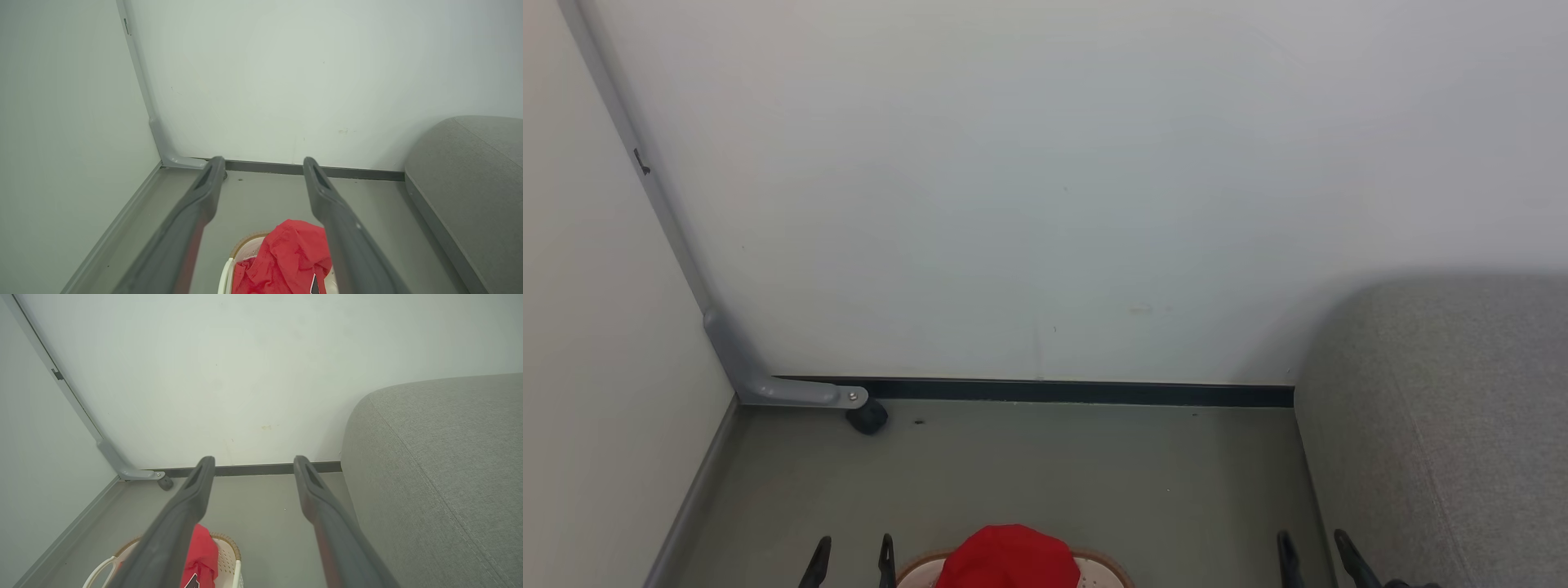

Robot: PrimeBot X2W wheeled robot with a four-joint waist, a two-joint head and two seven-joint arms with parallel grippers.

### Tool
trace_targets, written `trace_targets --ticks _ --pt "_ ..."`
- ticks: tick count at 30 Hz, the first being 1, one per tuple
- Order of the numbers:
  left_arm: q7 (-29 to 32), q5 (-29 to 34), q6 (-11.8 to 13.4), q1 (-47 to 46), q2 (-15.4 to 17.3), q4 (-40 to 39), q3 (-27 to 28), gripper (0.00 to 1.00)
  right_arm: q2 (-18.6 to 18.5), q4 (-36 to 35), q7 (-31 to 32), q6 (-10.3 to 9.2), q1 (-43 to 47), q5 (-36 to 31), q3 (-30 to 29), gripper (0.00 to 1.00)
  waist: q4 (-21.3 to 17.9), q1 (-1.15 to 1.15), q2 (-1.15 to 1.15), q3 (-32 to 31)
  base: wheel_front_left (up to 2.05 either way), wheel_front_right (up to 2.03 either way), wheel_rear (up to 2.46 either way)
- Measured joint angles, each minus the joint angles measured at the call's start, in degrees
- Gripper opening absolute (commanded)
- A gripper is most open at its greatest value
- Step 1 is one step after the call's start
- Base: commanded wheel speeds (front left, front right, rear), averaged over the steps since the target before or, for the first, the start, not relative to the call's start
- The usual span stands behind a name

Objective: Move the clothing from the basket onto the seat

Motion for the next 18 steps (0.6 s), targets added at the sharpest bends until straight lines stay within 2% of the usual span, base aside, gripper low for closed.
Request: trace_targets --ticks 18 --pt "0.00 -0.01 -0.18 0.00 0.00 0.53 -0.52 1.00 0.09 0.60 0.00 0.02 -0.01 -0.01 0.13 1.00 -0.09 0.00 0.00 -0.17 0.00 0.00 0.00"
